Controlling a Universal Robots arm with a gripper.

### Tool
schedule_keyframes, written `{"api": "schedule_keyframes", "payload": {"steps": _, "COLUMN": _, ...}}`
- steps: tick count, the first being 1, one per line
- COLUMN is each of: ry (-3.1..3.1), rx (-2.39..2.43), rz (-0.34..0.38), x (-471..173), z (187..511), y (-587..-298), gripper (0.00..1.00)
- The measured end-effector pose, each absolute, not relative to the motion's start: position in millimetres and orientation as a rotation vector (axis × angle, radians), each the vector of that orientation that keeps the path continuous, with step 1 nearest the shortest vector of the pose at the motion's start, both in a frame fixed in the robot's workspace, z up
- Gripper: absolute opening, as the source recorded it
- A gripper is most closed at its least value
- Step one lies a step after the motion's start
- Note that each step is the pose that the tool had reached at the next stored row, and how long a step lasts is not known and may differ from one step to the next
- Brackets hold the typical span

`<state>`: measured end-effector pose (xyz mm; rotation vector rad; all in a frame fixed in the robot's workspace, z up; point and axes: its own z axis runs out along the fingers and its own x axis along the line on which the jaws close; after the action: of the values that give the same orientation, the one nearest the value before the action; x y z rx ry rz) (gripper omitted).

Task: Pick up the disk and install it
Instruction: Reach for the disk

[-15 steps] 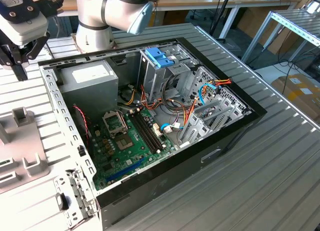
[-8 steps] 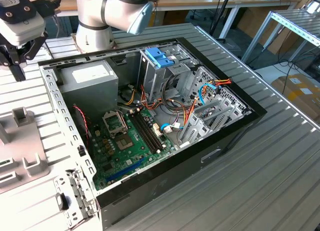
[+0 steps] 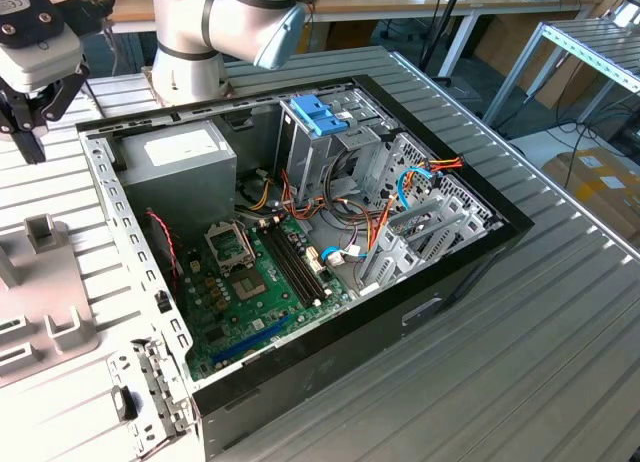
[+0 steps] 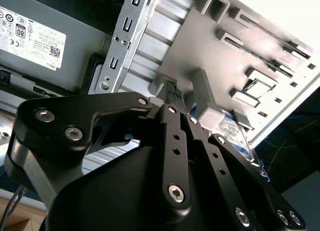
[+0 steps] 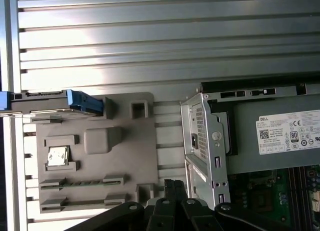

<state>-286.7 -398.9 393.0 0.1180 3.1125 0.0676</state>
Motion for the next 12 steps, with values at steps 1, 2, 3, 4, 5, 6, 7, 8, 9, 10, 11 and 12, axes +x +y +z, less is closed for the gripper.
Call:
{"api": "schedule_keyframes", "payload": {"steps": 1, "ry": 3.112, "rx": 0.118, "rz": 0.068, "x": -287.2, "z": 393.0, "y": -398.9, "gripper": 0.11}}
{"api": "schedule_keyframes", "payload": {"steps": 2, "ry": 3.113, "rx": 0.118, "rz": 0.068, "x": -287.7, "z": 393.0, "y": -398.9, "gripper": 0.11}}
{"api": "schedule_keyframes", "payload": {"steps": 3, "ry": 3.112, "rx": 0.118, "rz": 0.068, "x": -288.1, "z": 393.0, "y": -398.9, "gripper": 0.11}}
{"api": "schedule_keyframes", "payload": {"steps": 4, "ry": 3.112, "rx": 0.118, "rz": 0.068, "x": -288.7, "z": 393.0, "y": -398.9, "gripper": 0.11}}
{"api": "schedule_keyframes", "payload": {"steps": 5, "ry": 3.113, "rx": 0.118, "rz": 0.068, "x": -289.1, "z": 393.0, "y": -398.9, "gripper": 0.11}}
{"api": "schedule_keyframes", "payload": {"steps": 6, "ry": 3.112, "rx": 0.118, "rz": 0.068, "x": -289.7, "z": 392.9, "y": -398.9, "gripper": 0.11}}
{"api": "schedule_keyframes", "payload": {"steps": 7, "ry": 3.112, "rx": 0.118, "rz": 0.068, "x": -290.2, "z": 393.0, "y": -398.9, "gripper": 0.11}}
{"api": "schedule_keyframes", "payload": {"steps": 8, "ry": 3.112, "rx": 0.118, "rz": 0.068, "x": -290.7, "z": 393.0, "y": -398.9, "gripper": 0.11}}
{"api": "schedule_keyframes", "payload": {"steps": 9, "ry": 3.112, "rx": 0.118, "rz": 0.068, "x": -291.2, "z": 392.9, "y": -398.9, "gripper": 0.11}}
{"api": "schedule_keyframes", "payload": {"steps": 10, "ry": 3.112, "rx": 0.118, "rz": 0.068, "x": -291.9, "z": 393.0, "y": -398.9, "gripper": 0.11}}
{"api": "schedule_keyframes", "payload": {"steps": 11, "ry": 3.112, "rx": 0.118, "rz": 0.068, "x": -292.3, "z": 393.0, "y": -398.9, "gripper": 0.11}}
{"api": "schedule_keyframes", "payload": {"steps": 12, "ry": 3.112, "rx": 0.118, "rz": 0.068, "x": -292.8, "z": 392.9, "y": -398.9, "gripper": 0.11}}
